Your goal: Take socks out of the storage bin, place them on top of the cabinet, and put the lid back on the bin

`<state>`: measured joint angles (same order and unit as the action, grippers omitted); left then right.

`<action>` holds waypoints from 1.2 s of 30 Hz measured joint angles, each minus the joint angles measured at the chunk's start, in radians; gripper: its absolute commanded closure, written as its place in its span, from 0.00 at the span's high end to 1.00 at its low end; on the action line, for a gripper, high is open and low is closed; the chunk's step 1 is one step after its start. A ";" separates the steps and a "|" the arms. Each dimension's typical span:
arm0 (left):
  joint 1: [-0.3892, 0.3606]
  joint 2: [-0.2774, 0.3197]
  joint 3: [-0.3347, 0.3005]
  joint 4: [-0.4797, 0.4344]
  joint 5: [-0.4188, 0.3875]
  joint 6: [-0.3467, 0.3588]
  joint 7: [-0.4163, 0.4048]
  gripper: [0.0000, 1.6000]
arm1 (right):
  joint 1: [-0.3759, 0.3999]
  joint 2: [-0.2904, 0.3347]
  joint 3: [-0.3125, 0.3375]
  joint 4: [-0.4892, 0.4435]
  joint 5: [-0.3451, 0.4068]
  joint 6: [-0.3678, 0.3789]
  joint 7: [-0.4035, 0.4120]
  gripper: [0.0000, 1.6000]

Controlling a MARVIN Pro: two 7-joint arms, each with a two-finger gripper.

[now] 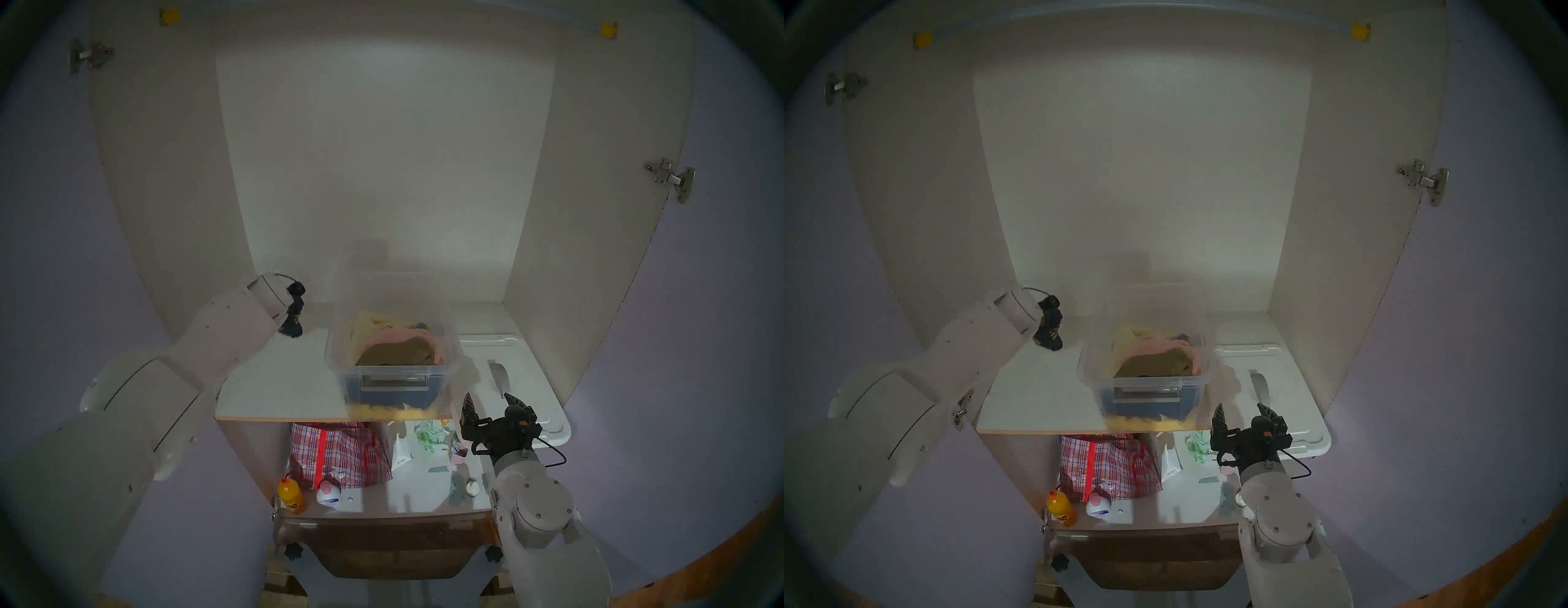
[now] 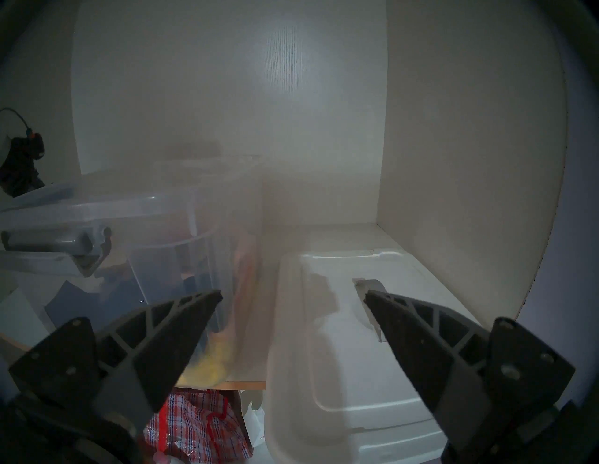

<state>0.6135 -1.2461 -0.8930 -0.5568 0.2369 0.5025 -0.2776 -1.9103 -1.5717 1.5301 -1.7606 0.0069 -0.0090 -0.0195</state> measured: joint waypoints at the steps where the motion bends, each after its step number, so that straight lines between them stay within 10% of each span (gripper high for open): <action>1: 0.026 0.004 -0.014 -0.025 -0.005 0.009 0.004 0.00 | 0.000 0.000 0.000 0.000 0.000 0.000 0.000 1.00; 8: 0.153 0.036 -0.134 -0.203 -0.053 0.047 0.032 0.00 | 0.000 0.000 0.000 0.000 0.000 0.000 0.000 1.00; 10: 0.204 0.062 -0.190 -0.310 -0.073 0.084 0.042 0.35 | 0.000 0.000 0.000 -0.002 0.000 0.000 0.000 1.00; 14: 0.268 0.079 -0.259 -0.441 -0.091 0.148 0.055 0.40 | 0.000 0.001 0.000 -0.003 0.000 0.000 0.000 1.00; 15: 0.285 0.082 -0.274 -0.475 -0.095 0.170 0.058 0.80 | 0.001 0.002 0.000 -0.002 0.000 0.001 0.001 1.00; 18: 0.336 0.092 -0.303 -0.573 -0.100 0.244 0.069 0.98 | 0.015 0.013 0.002 0.007 0.000 0.010 0.007 1.00; 27: 0.490 0.110 -0.332 -0.844 -0.114 0.379 0.118 1.00 | 0.106 0.038 0.041 0.089 0.027 0.039 0.033 1.00; 36: 0.590 0.094 -0.336 -0.755 -0.111 0.309 0.185 1.00 | 0.241 0.126 0.067 0.184 0.057 0.113 0.157 1.00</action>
<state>1.2037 -1.1518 -1.2288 -1.3121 0.1255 0.8115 -0.0930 -1.6696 -1.4453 1.5975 -1.5761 0.0635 0.1035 0.1370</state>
